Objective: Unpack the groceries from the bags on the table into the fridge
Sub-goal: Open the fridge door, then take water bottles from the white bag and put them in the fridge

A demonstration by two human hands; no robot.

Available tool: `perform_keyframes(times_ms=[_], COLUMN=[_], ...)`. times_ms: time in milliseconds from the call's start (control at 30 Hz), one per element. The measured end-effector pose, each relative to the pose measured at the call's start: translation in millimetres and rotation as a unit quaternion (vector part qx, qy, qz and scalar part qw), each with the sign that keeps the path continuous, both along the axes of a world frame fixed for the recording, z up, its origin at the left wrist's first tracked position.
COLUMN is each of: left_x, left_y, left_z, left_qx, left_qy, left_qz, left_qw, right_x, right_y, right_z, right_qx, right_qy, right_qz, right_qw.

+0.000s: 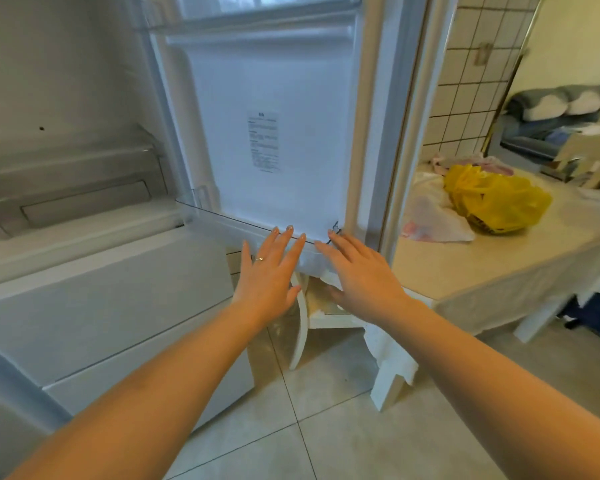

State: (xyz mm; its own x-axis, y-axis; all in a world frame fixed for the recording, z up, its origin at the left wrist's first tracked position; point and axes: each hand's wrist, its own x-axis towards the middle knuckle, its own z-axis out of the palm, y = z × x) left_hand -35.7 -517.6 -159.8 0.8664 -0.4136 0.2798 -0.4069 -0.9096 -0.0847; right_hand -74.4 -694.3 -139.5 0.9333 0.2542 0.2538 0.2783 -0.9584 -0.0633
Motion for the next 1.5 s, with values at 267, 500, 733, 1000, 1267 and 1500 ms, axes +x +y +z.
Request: perform_keyframes(times_ms=[267,500,733,1000,1267,1500], left_x=[20.4,28.1,16.4,-35.4,-58.0,-32.2], left_y=[-41.4,-50.2,-49.5,-69.4,-165.7,-284.6], left_z=[4.2,-0.8,7.4,-10.0,-52.8,-65.1], left_qx=[-0.009,0.021,-0.034,-0.12,-0.133,-0.171], left_qy=[0.039,0.034,0.062,-0.017,0.066,0.078], left_qz=[0.011,0.022,0.011,-0.159,-0.21,-0.176], left_qw=[0.999,0.999,0.997,0.98,0.966,0.966], right_x=[21.1,29.6,21.7,-20.1,-28.2,-21.2], right_y=[-25.1,-34.3,-47.6,-120.2,-212.5,-337.3], right_z=[8.9,3.2,-6.7,-35.2,-67.0,-79.2], right_qx=[0.058,0.062,0.062,0.09,0.119,0.112], right_qy=[0.06,0.046,0.028,-0.021,-0.025,-0.004], right_qz=[-0.041,-0.038,0.019,-0.001,-0.025,-0.027], right_qw=[0.996,0.996,0.998,0.996,0.992,0.993])
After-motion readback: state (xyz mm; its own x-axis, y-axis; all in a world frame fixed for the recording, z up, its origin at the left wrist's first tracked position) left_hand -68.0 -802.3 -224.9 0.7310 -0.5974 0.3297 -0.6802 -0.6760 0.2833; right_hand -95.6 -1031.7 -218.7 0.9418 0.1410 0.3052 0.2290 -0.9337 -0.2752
